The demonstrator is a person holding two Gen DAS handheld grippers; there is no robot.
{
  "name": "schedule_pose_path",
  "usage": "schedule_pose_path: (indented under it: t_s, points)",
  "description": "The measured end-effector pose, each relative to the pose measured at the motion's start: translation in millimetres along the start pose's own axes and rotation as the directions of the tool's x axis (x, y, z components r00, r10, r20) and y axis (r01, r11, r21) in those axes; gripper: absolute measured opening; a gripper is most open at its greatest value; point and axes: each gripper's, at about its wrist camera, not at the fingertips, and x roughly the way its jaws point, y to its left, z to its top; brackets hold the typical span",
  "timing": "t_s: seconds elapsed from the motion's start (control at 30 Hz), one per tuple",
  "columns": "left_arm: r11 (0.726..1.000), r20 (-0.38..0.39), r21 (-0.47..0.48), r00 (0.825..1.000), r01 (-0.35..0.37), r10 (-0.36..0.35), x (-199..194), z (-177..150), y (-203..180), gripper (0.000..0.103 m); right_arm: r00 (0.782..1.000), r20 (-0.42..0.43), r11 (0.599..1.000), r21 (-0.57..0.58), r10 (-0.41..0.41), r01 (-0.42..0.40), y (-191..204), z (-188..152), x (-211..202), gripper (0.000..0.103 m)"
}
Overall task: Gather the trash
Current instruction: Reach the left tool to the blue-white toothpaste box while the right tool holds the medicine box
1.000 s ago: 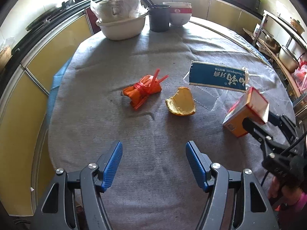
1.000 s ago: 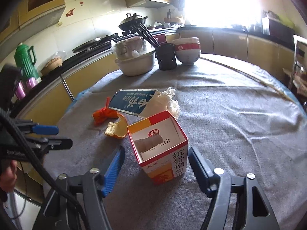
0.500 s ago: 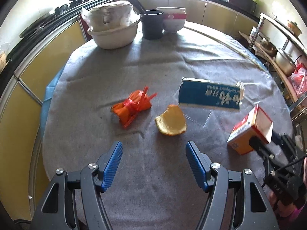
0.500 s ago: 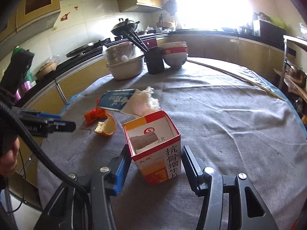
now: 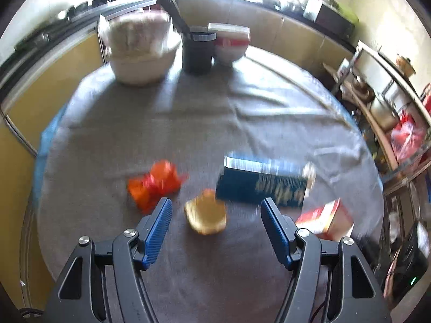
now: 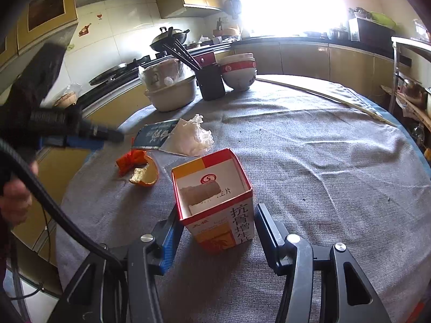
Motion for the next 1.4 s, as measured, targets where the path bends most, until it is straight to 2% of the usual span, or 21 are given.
schedule_pose_path:
  t_s: [0.1, 0.27, 0.33, 0.43, 0.53, 0.63, 0.73, 0.83, 0.93, 1.03, 1.2, 1.27, 1.4]
  points:
    - [1.0, 0.069, 0.022, 0.997, -0.021, 0.019, 2, 23, -9, 0.077, 1.0, -0.001, 1.0, 0.009, 0.007, -0.007, -1, -1, 2, 0.056]
    - [0.991, 0.042, 0.092, 0.995, -0.094, 0.09, 36, 32, -24, 0.077, 1.0, -0.009, 1.0, 0.02, 0.015, -0.015, -4, -1, 1, 0.056]
    - [0.989, 0.025, 0.109, 0.995, -0.101, 0.099, 43, 20, -25, 0.077, 1.0, -0.02, 0.999, 0.031, 0.016, -0.015, -7, -2, 2, 0.056]
    - [0.991, 0.022, 0.113, 0.997, -0.07, 0.068, 36, -1, -19, 0.077, 0.999, -0.04, 0.999, 0.051, 0.017, -0.015, -12, -6, 4, 0.056]
    - [0.986, 0.02, 0.137, 0.996, -0.091, 0.089, 24, -18, -17, 0.077, 0.998, -0.047, 0.996, 0.081, 0.035, -0.032, -17, -8, 6, 0.056]
    - [0.99, -0.01, 0.12, 0.997, -0.075, 0.077, 18, -33, -12, 0.077, 0.998, -0.044, 0.996, 0.088, 0.038, -0.034, -17, -9, 6, 0.056]
    - [0.985, -0.02, 0.149, 0.996, -0.084, 0.088, 17, -51, -12, 0.077, 0.998, -0.041, 0.996, 0.085, 0.04, -0.037, -15, -10, 3, 0.056]
    - [0.98, -0.087, 0.171, 0.989, -0.105, 0.121, 30, -78, -8, 0.077, 0.999, -0.041, 0.996, 0.082, 0.035, -0.031, -15, -12, 0, 0.056]
    - [0.986, -0.131, 0.147, 0.986, -0.081, 0.1, 30, -99, 0, 0.077, 0.999, -0.037, 0.996, 0.087, 0.029, -0.026, -18, -12, -4, 0.056]
    - [0.984, -0.101, 0.158, 0.99, -0.084, 0.1, 17, -104, 0, 0.077, 0.999, -0.032, 0.996, 0.091, 0.027, -0.024, -20, -13, -8, 0.056]
    - [0.974, 0.052, 0.196, 0.993, -0.117, 0.108, -15, -74, -9, 0.077, 0.996, -0.049, 0.989, 0.13, 0.073, -0.067, -22, -12, -6, 0.057]
    - [0.971, 0.074, 0.221, 0.994, -0.093, 0.079, -15, -63, -14, 0.081, 0.996, -0.056, 0.989, 0.133, 0.071, -0.064, -20, -11, -5, 0.064]
    - [0.955, 0.063, 0.297, 0.998, -0.014, -0.005, -2, -54, -22, 0.082, 0.995, -0.059, 0.988, 0.139, 0.077, -0.068, -20, -6, -5, 0.067]
